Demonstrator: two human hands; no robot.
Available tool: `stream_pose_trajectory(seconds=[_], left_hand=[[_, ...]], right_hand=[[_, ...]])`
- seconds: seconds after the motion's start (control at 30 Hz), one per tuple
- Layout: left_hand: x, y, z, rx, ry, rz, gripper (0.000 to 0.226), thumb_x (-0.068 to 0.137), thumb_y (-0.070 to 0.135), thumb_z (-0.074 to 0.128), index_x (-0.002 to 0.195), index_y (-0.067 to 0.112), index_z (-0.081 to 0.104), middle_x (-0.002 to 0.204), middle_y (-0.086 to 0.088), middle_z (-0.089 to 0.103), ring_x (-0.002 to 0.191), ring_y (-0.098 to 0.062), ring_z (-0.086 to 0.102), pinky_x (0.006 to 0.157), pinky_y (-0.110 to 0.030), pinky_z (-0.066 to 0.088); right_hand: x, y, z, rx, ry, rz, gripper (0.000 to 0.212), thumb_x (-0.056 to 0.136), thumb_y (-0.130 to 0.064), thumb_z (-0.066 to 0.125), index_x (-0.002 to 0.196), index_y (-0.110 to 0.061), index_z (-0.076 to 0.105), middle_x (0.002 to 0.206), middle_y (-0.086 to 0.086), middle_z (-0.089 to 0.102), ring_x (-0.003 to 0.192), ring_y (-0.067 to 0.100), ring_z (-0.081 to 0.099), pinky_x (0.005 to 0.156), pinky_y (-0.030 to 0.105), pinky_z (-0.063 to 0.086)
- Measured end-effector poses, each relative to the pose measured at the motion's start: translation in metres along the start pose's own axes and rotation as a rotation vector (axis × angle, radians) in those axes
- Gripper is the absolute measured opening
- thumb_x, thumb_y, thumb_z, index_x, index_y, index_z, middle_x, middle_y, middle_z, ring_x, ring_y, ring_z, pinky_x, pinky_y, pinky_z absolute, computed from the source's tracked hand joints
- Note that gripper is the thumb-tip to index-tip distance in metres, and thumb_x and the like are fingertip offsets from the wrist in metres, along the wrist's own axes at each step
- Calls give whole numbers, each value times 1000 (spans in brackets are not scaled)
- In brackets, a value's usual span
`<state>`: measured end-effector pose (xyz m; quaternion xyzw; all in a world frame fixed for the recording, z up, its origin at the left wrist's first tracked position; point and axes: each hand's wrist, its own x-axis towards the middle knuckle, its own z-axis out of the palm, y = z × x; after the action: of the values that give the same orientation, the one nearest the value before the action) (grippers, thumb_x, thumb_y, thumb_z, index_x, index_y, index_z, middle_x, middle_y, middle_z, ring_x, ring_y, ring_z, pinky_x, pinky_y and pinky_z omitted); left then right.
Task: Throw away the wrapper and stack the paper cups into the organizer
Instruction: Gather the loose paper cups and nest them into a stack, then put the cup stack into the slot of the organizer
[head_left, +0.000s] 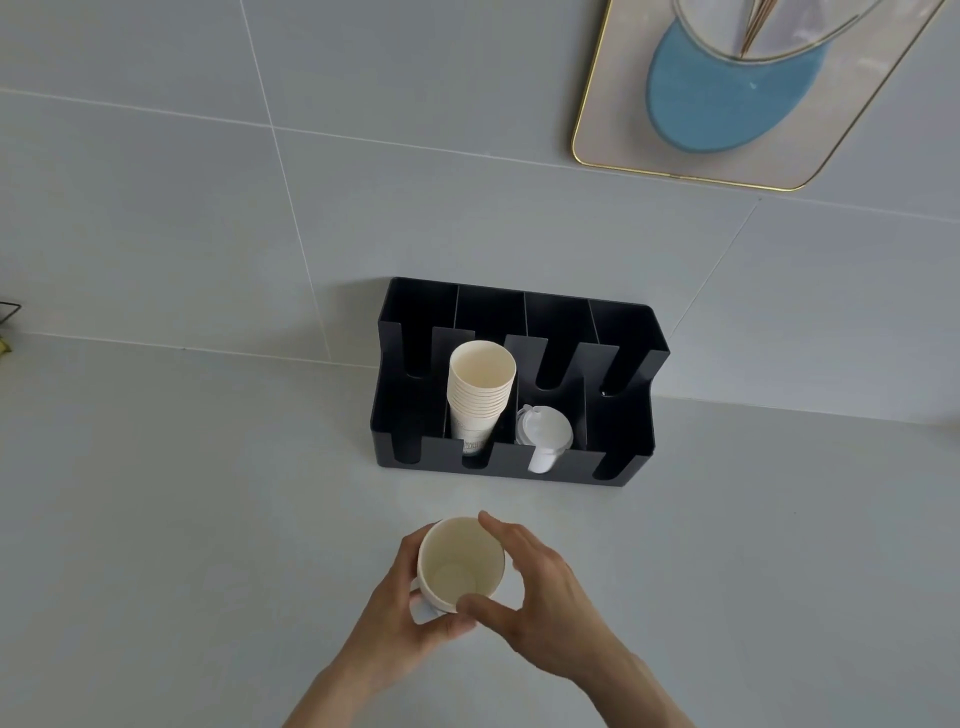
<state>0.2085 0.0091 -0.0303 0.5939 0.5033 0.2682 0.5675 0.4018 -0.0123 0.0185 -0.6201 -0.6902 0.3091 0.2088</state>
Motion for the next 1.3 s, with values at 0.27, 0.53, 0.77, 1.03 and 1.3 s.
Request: stream_pose_trajectory(seconds=[0.27, 0.53, 0.77, 1.03, 1.3], left_hand=[[1, 3, -3, 101, 19, -13, 102, 58, 53, 91, 138, 52, 29, 133, 25, 51, 122, -8, 55, 92, -19, 50], [-10, 11, -44, 85, -59, -246, 101, 50, 64, 88, 138, 35, 46, 136, 13, 56, 125, -5, 55, 100, -28, 48], [3, 49, -63, -118, 80, -481, 32, 95, 40, 65, 113, 13, 68, 111, -10, 72, 87, -24, 73, 88, -42, 62], [12, 65, -49, -125, 35, -517, 24, 97, 28, 64, 102, 8, 76, 100, -15, 77, 79, -30, 76, 79, -39, 65], [16, 74, -50, -160, 53, -500, 23, 98, 23, 64, 96, 5, 77, 95, -17, 78, 84, -35, 77, 78, -41, 65]], right_hand=[[1, -3, -3, 145, -30, 131, 89, 76, -55, 82, 151, -45, 36, 144, -22, 53, 122, 3, 58, 101, 29, 54], [-1, -2, -22, 452, -10, 487, 62, 87, -38, 80, 143, -27, 55, 125, -12, 67, 99, 4, 73, 89, 31, 62], [11, -10, -34, 606, -33, 660, 37, 93, -27, 69, 105, 8, 68, 116, 20, 71, 100, 32, 75, 87, 45, 63], [22, -12, -24, 598, -57, 686, 18, 92, -13, 66, 97, -3, 80, 105, 19, 78, 73, 19, 71, 78, 37, 66], [26, -11, -28, 556, -32, 634, 17, 90, -12, 67, 90, -9, 83, 90, 6, 80, 68, 11, 73, 71, 25, 64]])
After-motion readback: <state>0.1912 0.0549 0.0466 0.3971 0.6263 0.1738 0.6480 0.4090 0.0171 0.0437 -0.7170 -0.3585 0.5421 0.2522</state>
